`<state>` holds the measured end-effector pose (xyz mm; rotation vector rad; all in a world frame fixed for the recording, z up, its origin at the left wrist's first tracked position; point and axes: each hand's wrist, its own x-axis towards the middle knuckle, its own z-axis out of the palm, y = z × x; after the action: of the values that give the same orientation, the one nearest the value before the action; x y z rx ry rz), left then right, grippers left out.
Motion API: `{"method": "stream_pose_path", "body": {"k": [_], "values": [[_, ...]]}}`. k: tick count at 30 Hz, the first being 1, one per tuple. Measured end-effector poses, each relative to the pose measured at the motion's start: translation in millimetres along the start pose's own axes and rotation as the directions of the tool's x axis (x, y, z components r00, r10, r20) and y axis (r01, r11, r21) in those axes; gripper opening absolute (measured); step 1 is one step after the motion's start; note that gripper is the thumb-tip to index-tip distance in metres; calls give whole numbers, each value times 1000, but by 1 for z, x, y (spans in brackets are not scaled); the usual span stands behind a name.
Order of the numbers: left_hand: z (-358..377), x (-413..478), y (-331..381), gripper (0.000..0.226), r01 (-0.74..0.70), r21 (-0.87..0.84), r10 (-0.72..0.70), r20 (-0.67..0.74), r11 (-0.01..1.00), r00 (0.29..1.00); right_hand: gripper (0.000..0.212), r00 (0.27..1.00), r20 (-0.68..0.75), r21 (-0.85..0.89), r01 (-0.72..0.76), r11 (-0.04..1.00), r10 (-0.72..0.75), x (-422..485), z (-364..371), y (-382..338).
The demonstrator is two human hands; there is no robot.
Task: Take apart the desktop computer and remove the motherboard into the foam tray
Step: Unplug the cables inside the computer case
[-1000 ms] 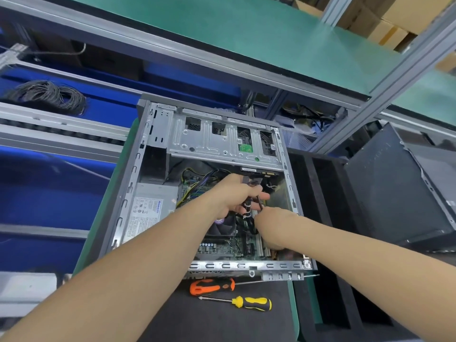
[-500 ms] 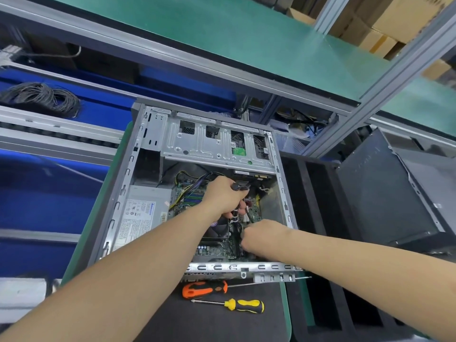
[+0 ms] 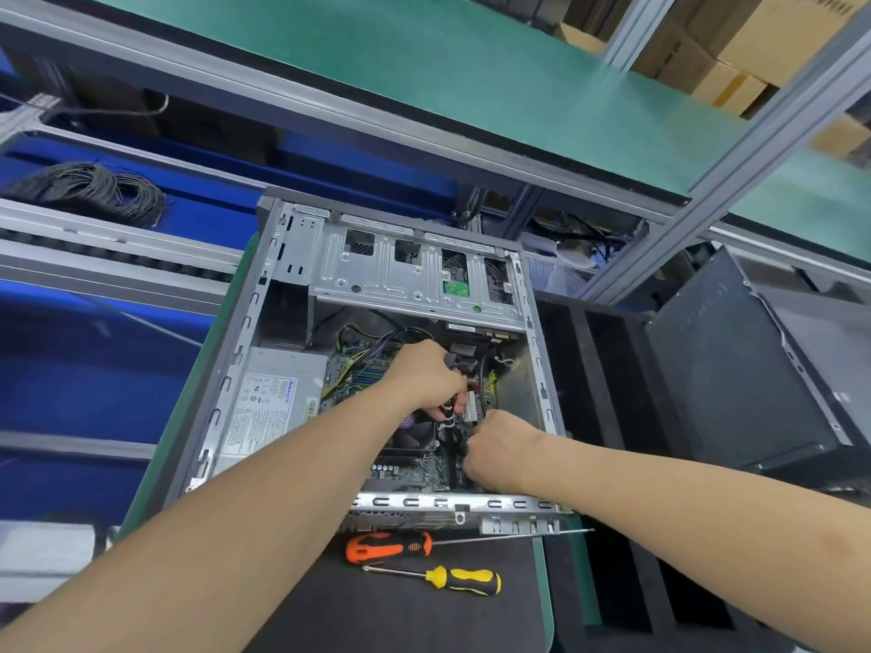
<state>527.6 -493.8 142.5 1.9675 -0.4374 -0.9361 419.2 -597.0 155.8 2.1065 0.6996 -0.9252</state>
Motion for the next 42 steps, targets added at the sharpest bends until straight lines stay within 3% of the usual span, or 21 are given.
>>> {"method": "stream_pose_path", "body": {"k": [2,4,5,7,9,11,16,22,36,40,42], "values": [[0,0,3,16,-20,89,19,12,996,1000,26,1000,-5,4,-3,1000,3,1,2,-1],[1,-2,10,16,-68,288,56,50,955,997,23,999,-3,46,-35,998,35,2,2,0],[3,-3,14,17,-132,452,108,80,882,991,22,998,2,84,-61,995,61,1,2,1],[7,-4,18,19,-291,748,255,167,596,952,23,993,3,153,-113,982,114,0,3,3],[8,-2,17,26,-442,830,349,325,340,879,23,991,-8,160,-132,978,135,-1,4,2],[7,3,13,38,-518,829,303,448,210,841,25,993,3,113,-115,987,116,-2,4,2],[9,5,17,63,-463,829,8,485,313,875,28,997,76,23,-31,999,29,0,3,0],[16,7,27,60,-391,874,-125,440,290,889,23,991,126,41,-45,998,40,0,2,1],[13,9,24,62,-409,851,-122,468,329,875,18,998,42,112,-47,993,42,-9,3,5],[10,9,23,70,-410,807,-119,499,425,858,24,995,62,222,-89,971,77,-16,-9,11],[5,9,18,66,-376,764,-103,495,524,863,22,996,29,243,-87,966,82,-23,-17,15]]}}
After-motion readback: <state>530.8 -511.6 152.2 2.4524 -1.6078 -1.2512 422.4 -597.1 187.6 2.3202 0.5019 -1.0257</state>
